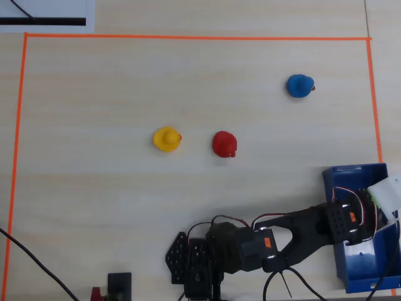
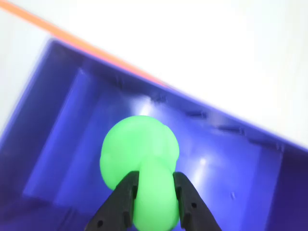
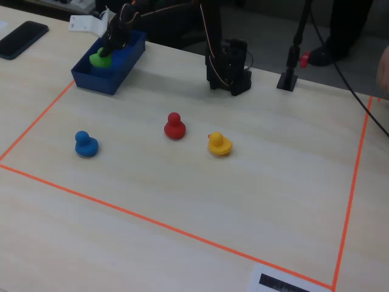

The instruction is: Grasp green duck and put it into box.

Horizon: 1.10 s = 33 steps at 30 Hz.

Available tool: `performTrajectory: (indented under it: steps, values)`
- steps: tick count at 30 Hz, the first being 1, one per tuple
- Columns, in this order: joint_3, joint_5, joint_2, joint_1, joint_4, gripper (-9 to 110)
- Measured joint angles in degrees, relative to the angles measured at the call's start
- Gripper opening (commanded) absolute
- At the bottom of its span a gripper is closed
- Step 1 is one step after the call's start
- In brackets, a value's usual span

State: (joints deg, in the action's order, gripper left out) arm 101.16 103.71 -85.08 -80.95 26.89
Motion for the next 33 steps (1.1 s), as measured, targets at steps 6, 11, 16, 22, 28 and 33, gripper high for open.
performTrajectory:
  steps: [6,11,16,22,28,33]
  values:
    - [0.00,0.00,0.79,0.53,-1.76,18]
    - [-0.88,0.00,0.79,0.62,-0.35,21]
    - [-0.88,-0.35,-0.53,2.02,3.16,17]
    - [-0.88,-8.44,-13.71,14.33,12.83,6]
    - [4.83,-22.06,-36.65,46.41,30.41,0]
    - [26.02,-21.45,-61.61,73.74,36.91,0]
